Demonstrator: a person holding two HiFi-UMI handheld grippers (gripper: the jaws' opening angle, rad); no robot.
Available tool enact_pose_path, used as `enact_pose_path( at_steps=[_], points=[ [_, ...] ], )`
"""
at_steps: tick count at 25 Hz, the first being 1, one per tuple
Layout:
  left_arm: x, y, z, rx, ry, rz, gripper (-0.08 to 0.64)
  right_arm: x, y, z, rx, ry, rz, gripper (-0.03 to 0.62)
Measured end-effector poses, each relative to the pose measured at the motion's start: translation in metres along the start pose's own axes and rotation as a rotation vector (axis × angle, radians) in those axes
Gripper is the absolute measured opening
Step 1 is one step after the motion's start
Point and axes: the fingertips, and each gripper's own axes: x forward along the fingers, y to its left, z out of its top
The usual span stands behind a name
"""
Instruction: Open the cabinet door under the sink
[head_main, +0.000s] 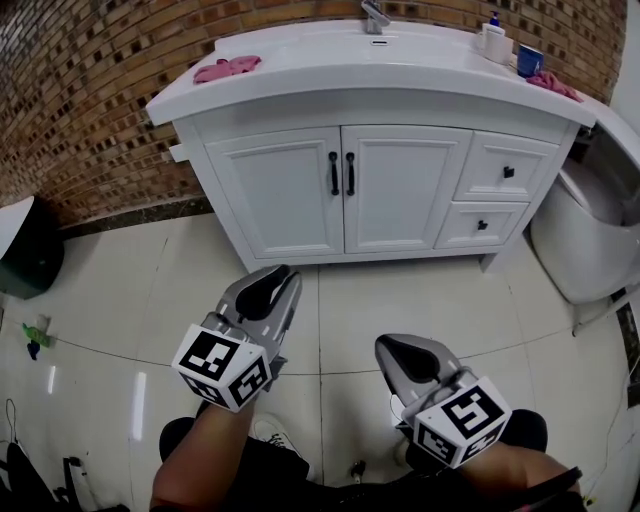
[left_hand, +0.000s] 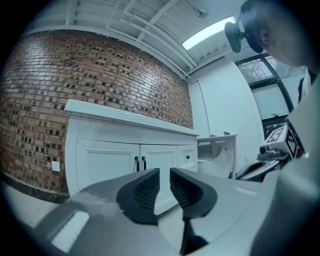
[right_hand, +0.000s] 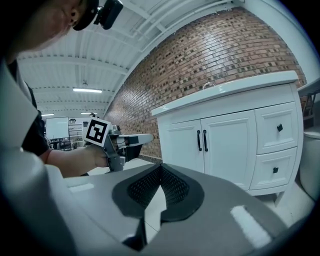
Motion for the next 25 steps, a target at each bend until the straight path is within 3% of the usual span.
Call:
enact_pose_path(
  at_steps=[6,17,23,25],
  points=[
    [0.045,0.015,0.000,0.014,0.017,0.001,0.080,0.010,-0.022,0.004,0.033,0.001,-0.026,0.008],
    [0.117,0.066,-0.009,0.007,0.038,0.074,0.118,0.024,-0.067,0.000,0.100,0.018,-0.064,0.008],
    [0.156,0.077,-0.005,0.066,0.023,0.082,0.121,0.035,-0.082,-0.001,0.118,0.031,-0.049,0.008],
    [0.167,0.080,-0.005,0.054,0.014,0.082,0.121,0.038,-0.087,0.000,0.114,0.029,-0.049,0.008]
  ],
)
